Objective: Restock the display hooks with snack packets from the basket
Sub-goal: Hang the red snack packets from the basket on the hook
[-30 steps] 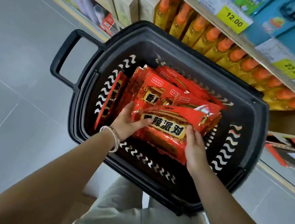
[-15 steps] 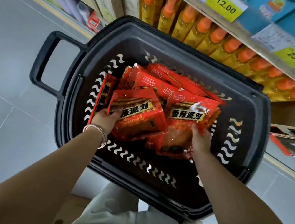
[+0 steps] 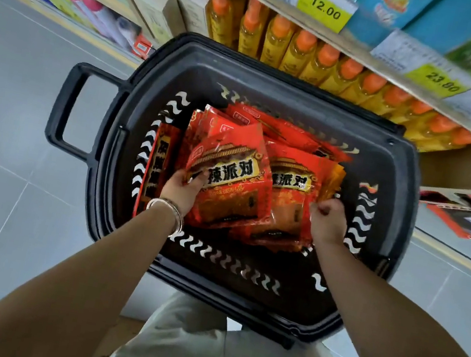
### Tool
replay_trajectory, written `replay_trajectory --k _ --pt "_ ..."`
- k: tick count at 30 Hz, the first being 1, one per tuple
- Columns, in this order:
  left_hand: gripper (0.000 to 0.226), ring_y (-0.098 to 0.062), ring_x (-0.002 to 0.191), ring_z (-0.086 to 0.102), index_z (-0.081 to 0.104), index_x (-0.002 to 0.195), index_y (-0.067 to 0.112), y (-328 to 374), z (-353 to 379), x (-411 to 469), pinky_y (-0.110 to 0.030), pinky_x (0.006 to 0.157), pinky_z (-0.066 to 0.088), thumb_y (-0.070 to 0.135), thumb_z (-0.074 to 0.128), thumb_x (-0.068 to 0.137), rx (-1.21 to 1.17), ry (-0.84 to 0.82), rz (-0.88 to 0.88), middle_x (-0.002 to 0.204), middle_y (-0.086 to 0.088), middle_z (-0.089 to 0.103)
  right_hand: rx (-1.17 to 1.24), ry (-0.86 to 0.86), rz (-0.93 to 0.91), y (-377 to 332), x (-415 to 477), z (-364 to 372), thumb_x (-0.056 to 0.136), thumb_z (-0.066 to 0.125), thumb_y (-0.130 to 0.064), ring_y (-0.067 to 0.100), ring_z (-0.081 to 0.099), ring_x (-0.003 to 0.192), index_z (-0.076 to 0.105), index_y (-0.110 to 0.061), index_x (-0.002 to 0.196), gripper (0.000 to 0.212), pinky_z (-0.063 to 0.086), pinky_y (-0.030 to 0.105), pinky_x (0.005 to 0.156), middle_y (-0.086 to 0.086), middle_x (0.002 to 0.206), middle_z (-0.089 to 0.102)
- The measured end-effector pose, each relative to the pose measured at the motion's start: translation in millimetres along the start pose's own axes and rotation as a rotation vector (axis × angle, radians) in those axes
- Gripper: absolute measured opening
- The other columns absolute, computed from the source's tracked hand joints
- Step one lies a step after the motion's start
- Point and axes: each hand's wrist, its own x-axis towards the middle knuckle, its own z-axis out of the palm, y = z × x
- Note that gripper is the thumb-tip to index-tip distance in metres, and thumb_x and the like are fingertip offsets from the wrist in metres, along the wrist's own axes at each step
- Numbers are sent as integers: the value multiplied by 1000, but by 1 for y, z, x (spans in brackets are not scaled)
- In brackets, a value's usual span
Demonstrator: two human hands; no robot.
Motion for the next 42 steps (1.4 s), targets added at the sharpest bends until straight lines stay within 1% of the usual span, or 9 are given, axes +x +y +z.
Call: replay_trajectory --k 5,9,13,17,20,25,32,37,42 --pt "22 -1 76 52 56 97 30 -3 1 -21 -28 80 37 48 60 85 5 -60 35 83 18 58 30 -235 -24 -4 0 -19 91 61 -23 24 57 107 56 -14 124 35 45 32 92 7 118 60" --pt "18 -3 75 56 58 84 32 -3 -4 -35 -26 77 40 48 65 82 -20 -23 63 80 15 61 -151 -278 -169 -22 -6 -23 95 48 -45 21 55 95 63 -17 108 35 35 26 77 2 96 60" --pt "21 -20 74 56 62 74 24 7 -12 -61 -31 72 46 41 63 86 15 -83 142 73 0 62 -11 -161 -290 -37 -44 -35 96 50 -34 10 48 67 51 -18 81 22 31 24 65 -9 69 50" --pt "30 -16 63 50 65 85 9 35 -13 -98 -18 56 41 37 57 90 56 -146 255 70 -6 55 326 -106 -285 -44 -84 -75 91 56 -4 11 55 83 55 -14 98 13 40 16 71 5 97 62" --pt "28 -6 45 44 65 81 12 64 -8 -134 -12 41 35 37 57 91 105 -173 410 61 -1 52 570 -8 -291 -40 -108 -121 91 57 -4 20 50 76 55 -13 81 15 42 30 73 11 80 54" --pt "30 -1 43 41 64 60 25 113 20 -205 -12 44 33 32 60 89 131 -187 744 47 13 49 724 140 -443 -10 -138 -212 96 53 -12 25 44 72 50 -15 70 26 44 50 71 17 73 45" --pt "18 -7 65 55 58 72 23 138 129 -320 -27 64 43 18 57 90 92 -219 1015 64 11 57 791 364 -594 86 -157 -344 98 48 -11 19 51 78 58 -5 93 13 42 35 73 16 85 56" --pt "22 8 57 51 62 68 24 136 227 -398 -11 58 41 24 60 89 -14 -253 1087 55 21 58 703 596 -578 158 -162 -429 98 49 -16 15 49 77 53 -2 83 21 40 34 73 17 79 54" --pt "29 -13 70 52 56 65 28 158 291 -462 -21 64 41 47 58 87 44 -179 1187 73 5 60 630 772 -629 196 -165 -522 96 48 -9 15 49 71 50 -27 75 28 38 28 70 -1 73 52"
